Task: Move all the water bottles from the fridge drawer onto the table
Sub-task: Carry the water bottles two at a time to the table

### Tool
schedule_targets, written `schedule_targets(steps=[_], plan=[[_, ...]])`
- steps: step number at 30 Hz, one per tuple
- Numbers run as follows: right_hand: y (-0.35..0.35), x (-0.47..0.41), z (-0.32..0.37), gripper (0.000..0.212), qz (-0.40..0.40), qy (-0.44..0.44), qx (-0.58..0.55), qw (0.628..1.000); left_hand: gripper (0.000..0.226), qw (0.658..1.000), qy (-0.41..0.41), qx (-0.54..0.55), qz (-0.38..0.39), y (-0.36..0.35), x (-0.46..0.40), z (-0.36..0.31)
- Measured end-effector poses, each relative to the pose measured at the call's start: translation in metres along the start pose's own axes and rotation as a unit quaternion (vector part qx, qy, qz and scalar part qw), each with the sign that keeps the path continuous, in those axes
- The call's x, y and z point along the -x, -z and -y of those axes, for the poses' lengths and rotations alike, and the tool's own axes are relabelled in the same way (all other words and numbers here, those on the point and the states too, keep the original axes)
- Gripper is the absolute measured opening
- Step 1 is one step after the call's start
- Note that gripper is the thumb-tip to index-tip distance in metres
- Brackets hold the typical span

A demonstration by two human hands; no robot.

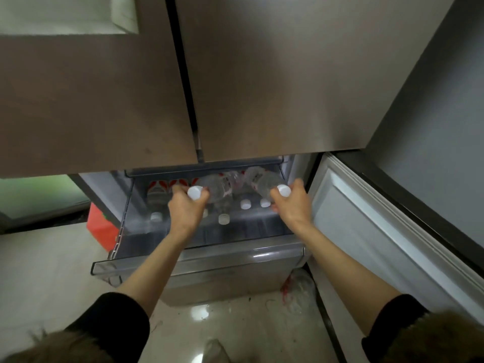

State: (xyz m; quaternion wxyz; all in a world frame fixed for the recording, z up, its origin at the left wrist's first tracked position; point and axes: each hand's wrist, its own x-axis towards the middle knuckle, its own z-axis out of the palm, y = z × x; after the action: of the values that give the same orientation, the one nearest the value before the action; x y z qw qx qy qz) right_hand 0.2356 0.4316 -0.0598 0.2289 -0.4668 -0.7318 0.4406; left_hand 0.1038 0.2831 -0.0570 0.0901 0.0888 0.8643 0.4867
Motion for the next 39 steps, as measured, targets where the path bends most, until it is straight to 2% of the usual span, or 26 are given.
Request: schedule_targets(steps=[4, 11, 18, 25, 29, 33, 36, 39], plan=[[0.011, 0.021, 0.018, 0.043, -0.030, 0.086, 0.150, 0.984, 0.037, 0.999, -0.046, -0.005, 0.002, 0.031, 0.009, -0.002], [-0.013, 0.054, 0.040, 0.046, 0.019, 0.178, 0.243, 0.953, 0.030, 0.987, -0.145, -0.063, 0.005, 0.078, 0.010, 0.008], [-0.062, 0.070, 0.074, 0.045, 0.115, 0.205, 0.255, 0.938, 0.032, 0.976, -0.175, -0.125, 0.035, 0.129, -0.012, 0.037], [-0.105, 0.077, 0.091, 0.042, 0.148, 0.192, 0.218, 0.945, 0.033, 0.968, -0.179, -0.164, 0.059, 0.151, -0.035, 0.052], [-0.120, 0.071, 0.090, 0.042, 0.147, 0.188, 0.204, 0.949, 0.033, 0.972, -0.164, -0.148, 0.084, 0.144, -0.043, 0.064], [-0.123, 0.066, 0.086, 0.036, 0.122, 0.198, 0.186, 0.955, 0.034, 0.977, -0.165, -0.110, 0.072, 0.137, -0.052, 0.068], [-0.122, 0.065, 0.079, 0.029, 0.175, 0.191, 0.137, 0.956, 0.034, 0.977, -0.175, -0.077, 0.092, 0.132, -0.055, 0.071], [-0.122, 0.062, 0.067, 0.043, 0.234, 0.186, 0.109, 0.948, 0.038, 0.970, -0.193, -0.069, 0.130, 0.131, -0.057, 0.081]])
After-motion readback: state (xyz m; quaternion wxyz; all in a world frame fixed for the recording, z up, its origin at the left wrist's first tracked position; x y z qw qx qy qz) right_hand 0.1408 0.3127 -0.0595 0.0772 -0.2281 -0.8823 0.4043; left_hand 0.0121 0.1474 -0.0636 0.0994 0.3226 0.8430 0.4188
